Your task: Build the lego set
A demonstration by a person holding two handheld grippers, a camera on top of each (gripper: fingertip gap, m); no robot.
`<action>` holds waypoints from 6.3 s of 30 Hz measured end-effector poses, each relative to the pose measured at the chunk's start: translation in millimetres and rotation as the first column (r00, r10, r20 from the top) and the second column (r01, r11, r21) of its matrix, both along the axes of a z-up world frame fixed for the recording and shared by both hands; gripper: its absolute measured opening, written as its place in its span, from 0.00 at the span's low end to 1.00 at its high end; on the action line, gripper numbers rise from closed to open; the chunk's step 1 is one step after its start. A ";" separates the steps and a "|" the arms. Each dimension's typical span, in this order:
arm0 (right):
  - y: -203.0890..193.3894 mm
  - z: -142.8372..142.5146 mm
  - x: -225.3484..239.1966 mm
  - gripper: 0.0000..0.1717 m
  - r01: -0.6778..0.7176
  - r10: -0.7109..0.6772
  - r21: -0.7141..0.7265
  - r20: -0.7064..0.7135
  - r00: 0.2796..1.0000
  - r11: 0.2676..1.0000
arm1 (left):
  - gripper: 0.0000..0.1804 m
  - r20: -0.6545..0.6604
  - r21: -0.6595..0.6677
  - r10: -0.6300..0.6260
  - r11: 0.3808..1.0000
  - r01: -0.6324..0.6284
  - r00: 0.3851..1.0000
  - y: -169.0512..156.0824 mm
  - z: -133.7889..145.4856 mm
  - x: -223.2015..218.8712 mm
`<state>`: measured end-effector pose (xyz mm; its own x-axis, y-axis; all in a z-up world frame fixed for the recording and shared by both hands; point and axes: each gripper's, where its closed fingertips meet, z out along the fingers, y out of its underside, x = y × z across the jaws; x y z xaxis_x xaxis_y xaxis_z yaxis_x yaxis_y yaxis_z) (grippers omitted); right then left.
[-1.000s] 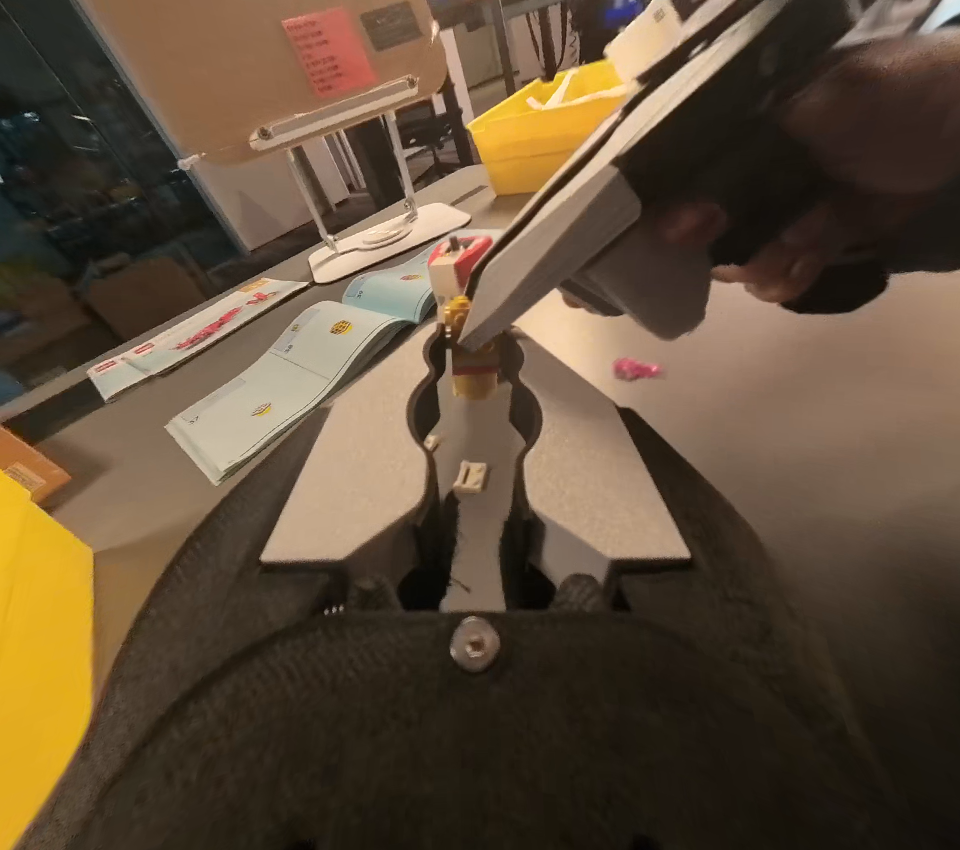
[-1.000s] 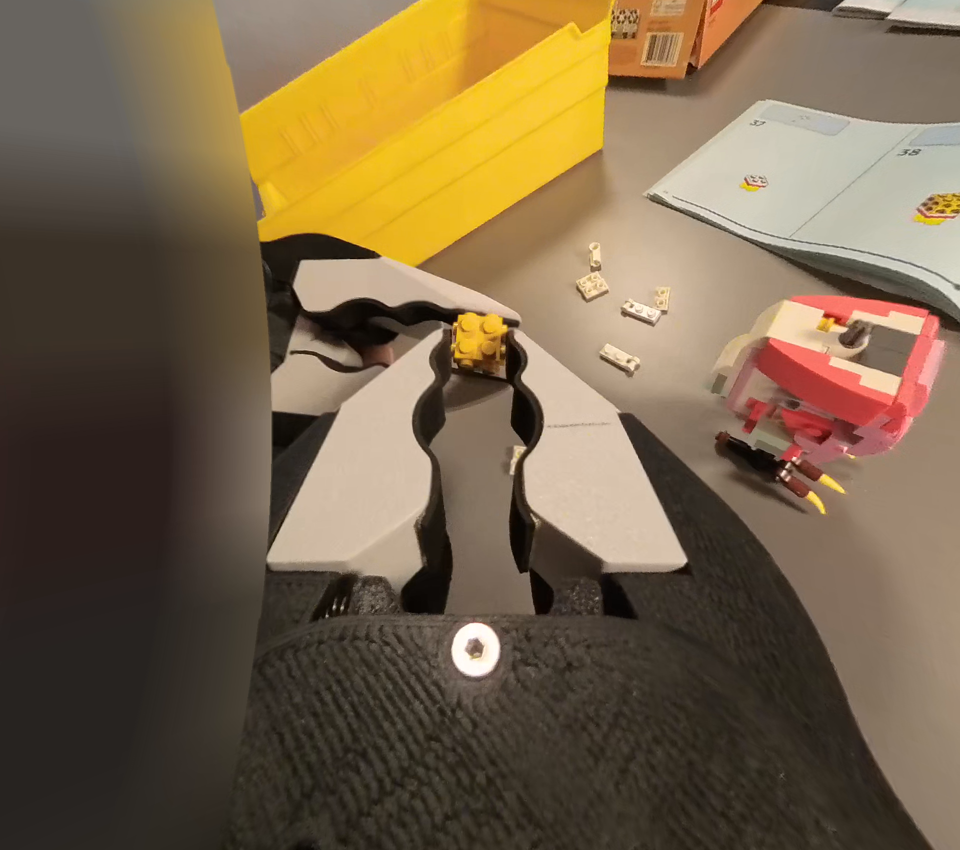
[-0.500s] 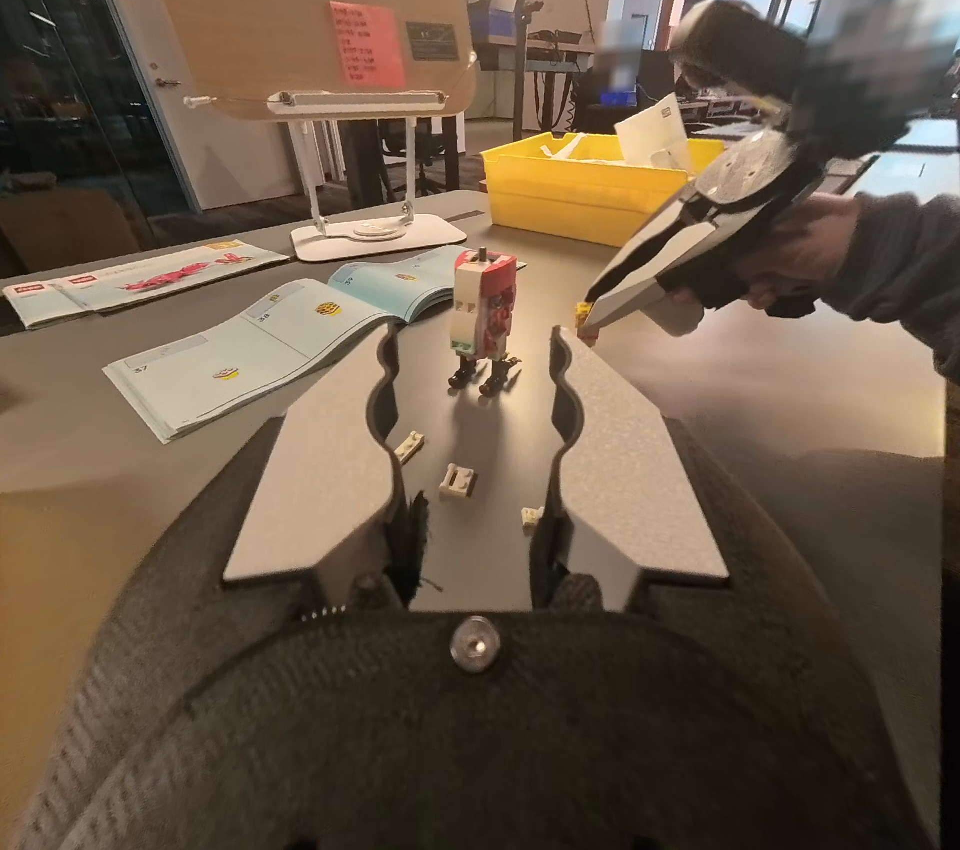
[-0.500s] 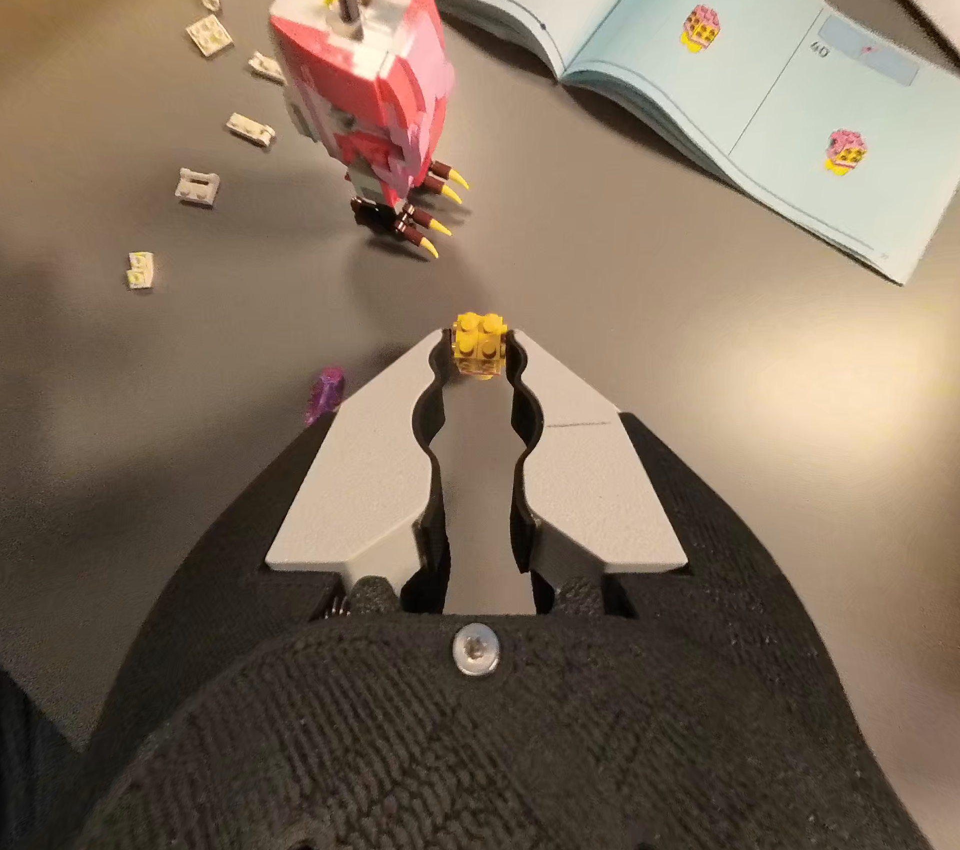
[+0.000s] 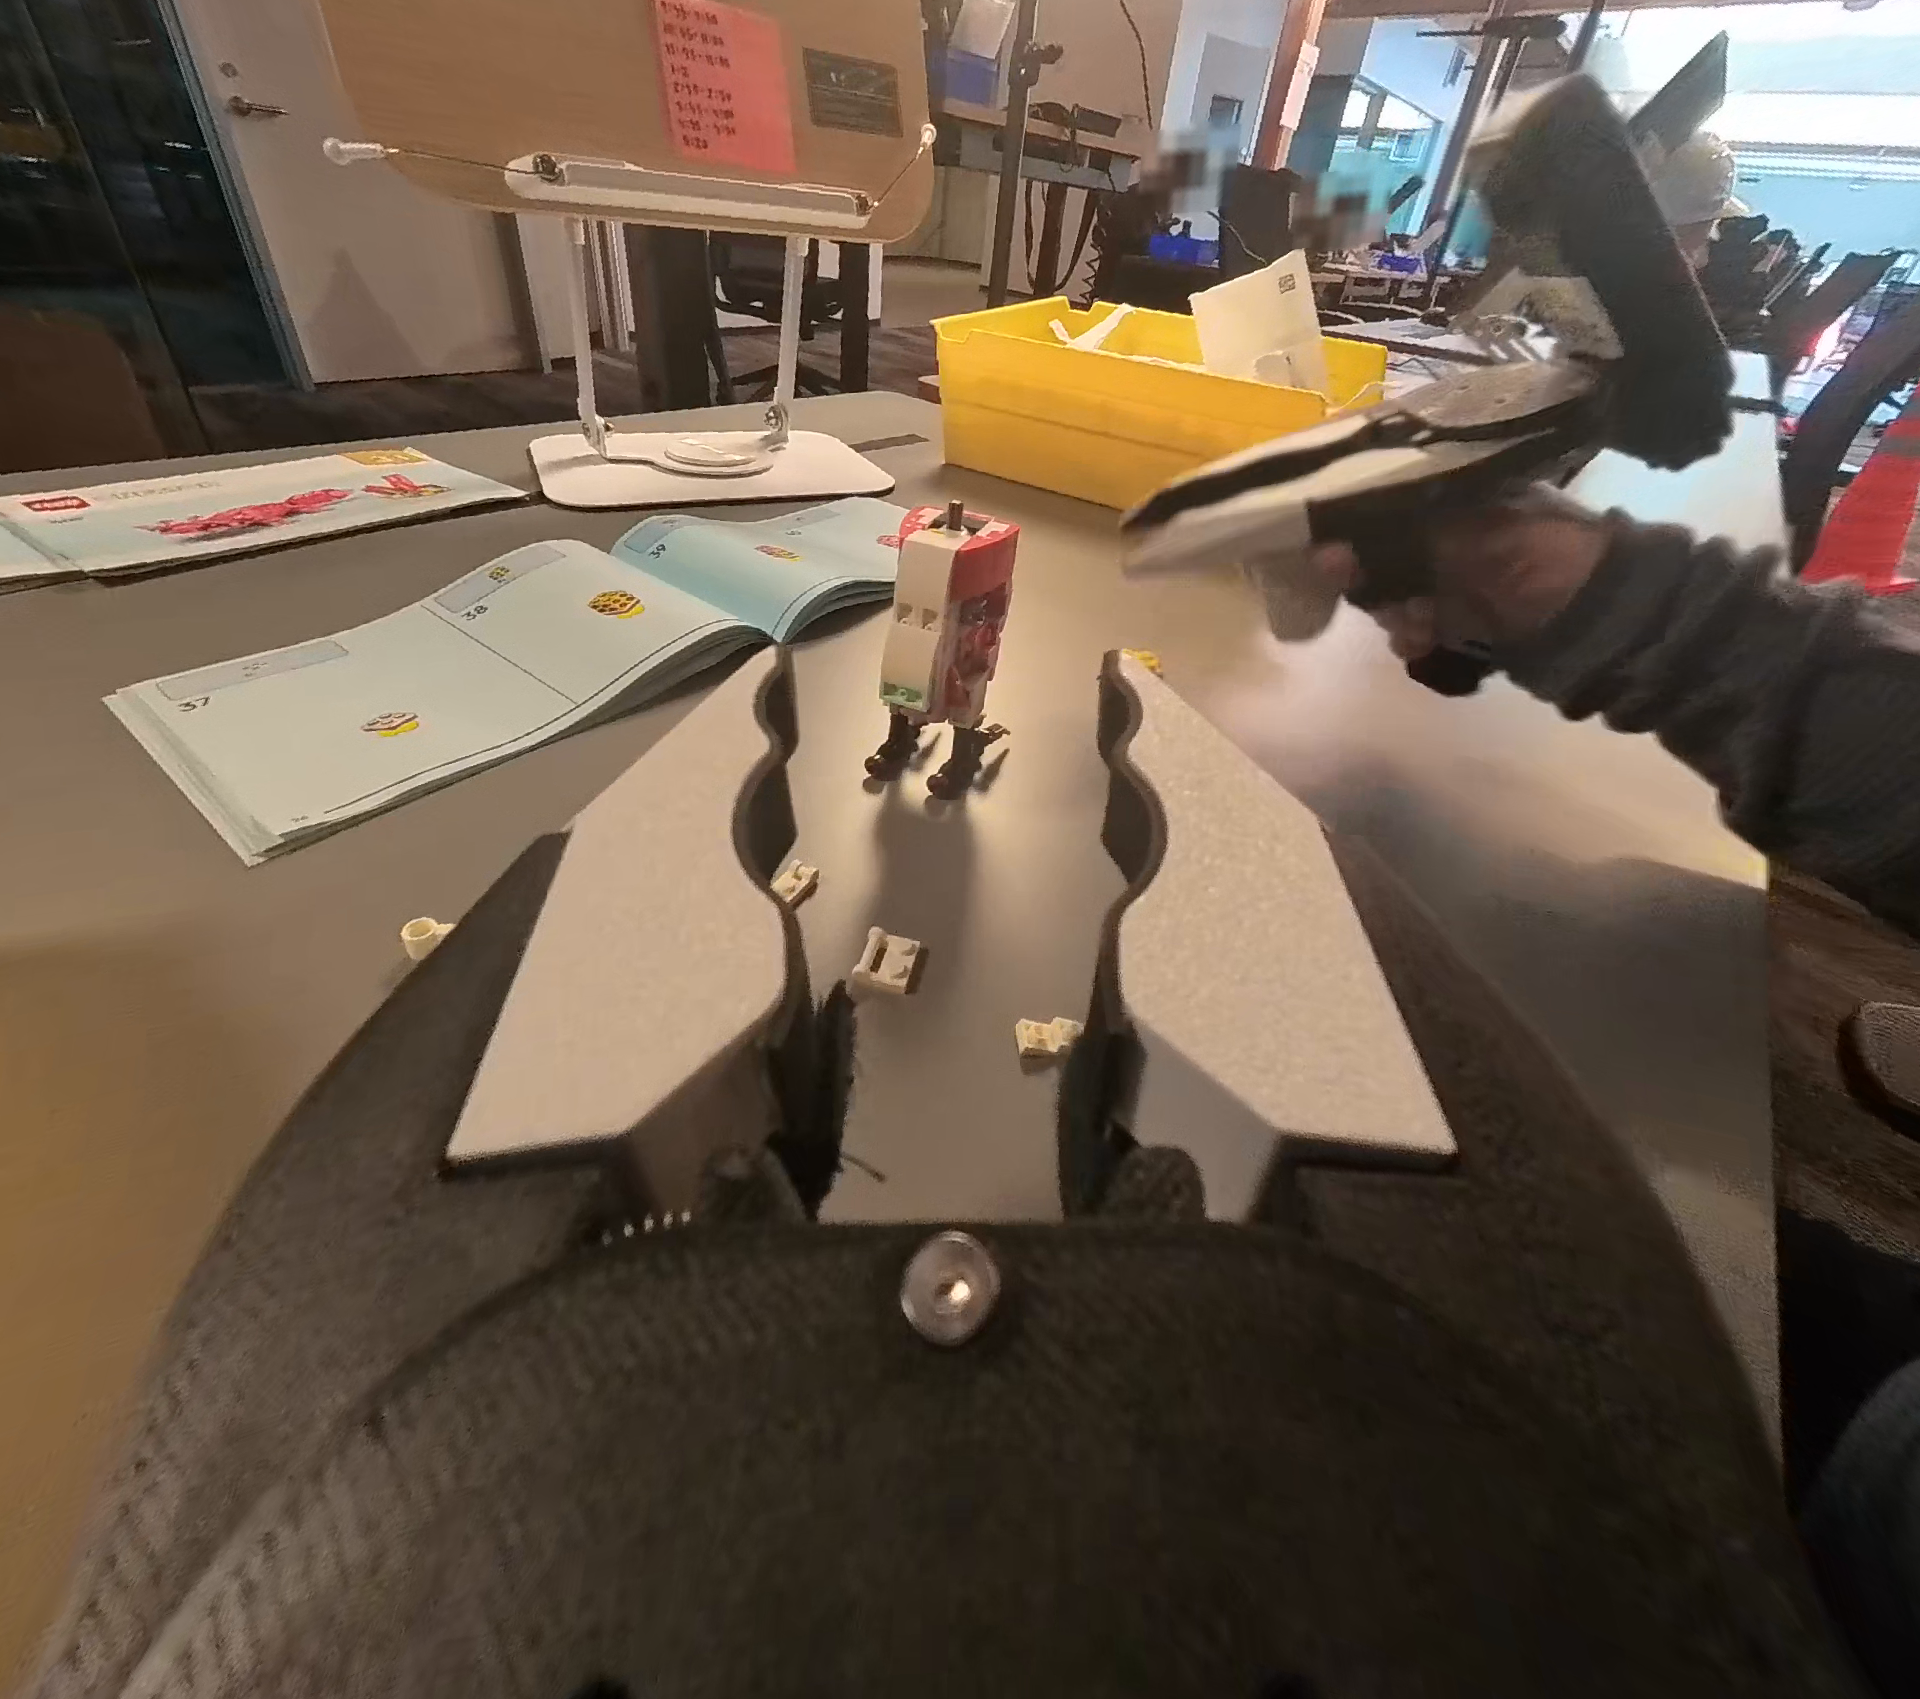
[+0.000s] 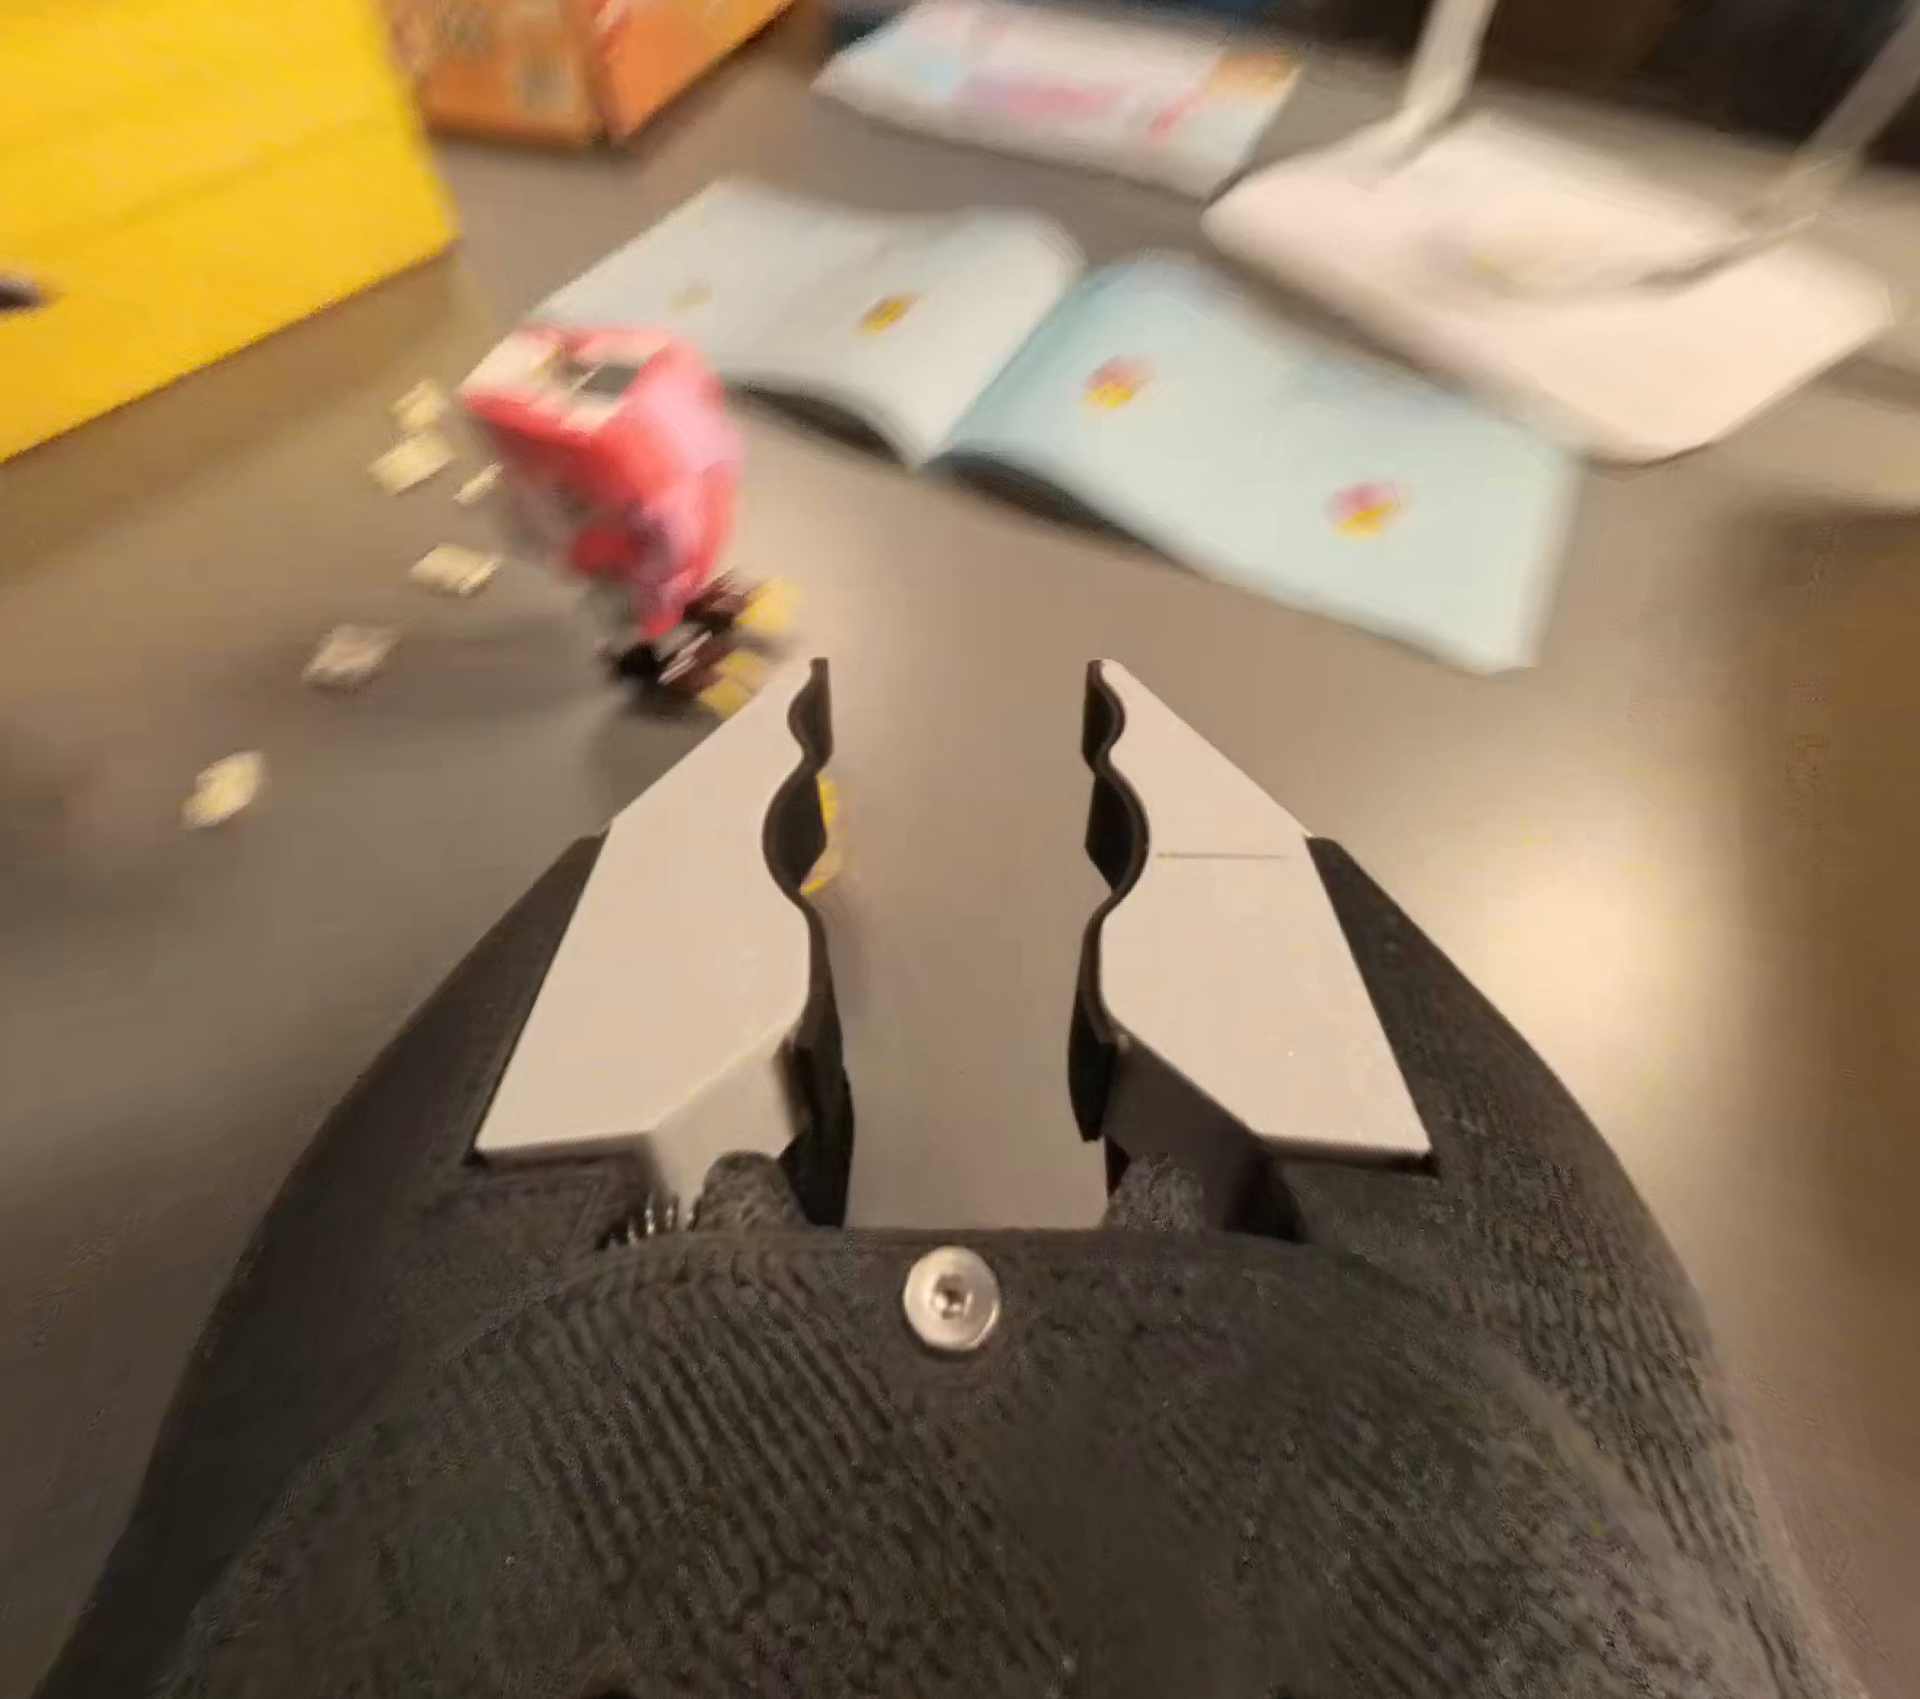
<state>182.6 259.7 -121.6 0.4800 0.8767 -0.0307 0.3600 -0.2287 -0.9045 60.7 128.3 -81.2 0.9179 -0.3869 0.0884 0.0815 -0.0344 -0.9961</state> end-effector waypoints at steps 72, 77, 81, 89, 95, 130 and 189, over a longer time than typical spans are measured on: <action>42.5 56.6 43.1 0.00 0.306 -0.127 0.595 -0.323 0.938 0.743 | 0.09 -0.366 -0.916 0.068 0.151 -0.372 0.928 -22.5 -93.0 -319.5; 43.0 57.1 44.1 0.00 0.311 -0.128 0.588 -0.331 0.935 0.747 | 0.17 -0.385 -0.912 0.054 0.132 -0.389 0.921 -24.8 -96.9 -322.6; 43.4 57.4 44.8 0.00 0.314 -0.129 0.583 -0.337 0.933 0.749 | 0.08 -0.390 -0.913 0.029 0.123 -0.390 0.920 -28.0 -97.2 -321.1; 45.2 59.0 48.6 0.00 0.342 -0.151 0.577 -0.354 0.923 0.742 | 0.07 -0.315 -0.901 0.111 0.277 -0.334 0.942 -14.2 -47.4 -300.2; 49.6 58.1 45.6 0.00 0.338 -0.157 0.591 -0.337 0.928 0.733 | 0.08 -0.249 -0.676 0.001 0.716 -0.174 0.969 19.7 113.7 -186.7; -46.7 -48.3 -8.2 0.25 -0.946 0.948 -0.109 0.121 0.294 0.307 | 0.08 -0.274 -0.730 -0.413 0.677 0.092 0.868 55.9 -32.0 118.6; -63.4 -58.2 -3.6 0.11 -0.896 0.899 -0.133 0.180 0.399 0.424 | 0.14 -0.317 -0.861 -0.533 0.508 -0.003 0.784 71.1 -70.9 133.6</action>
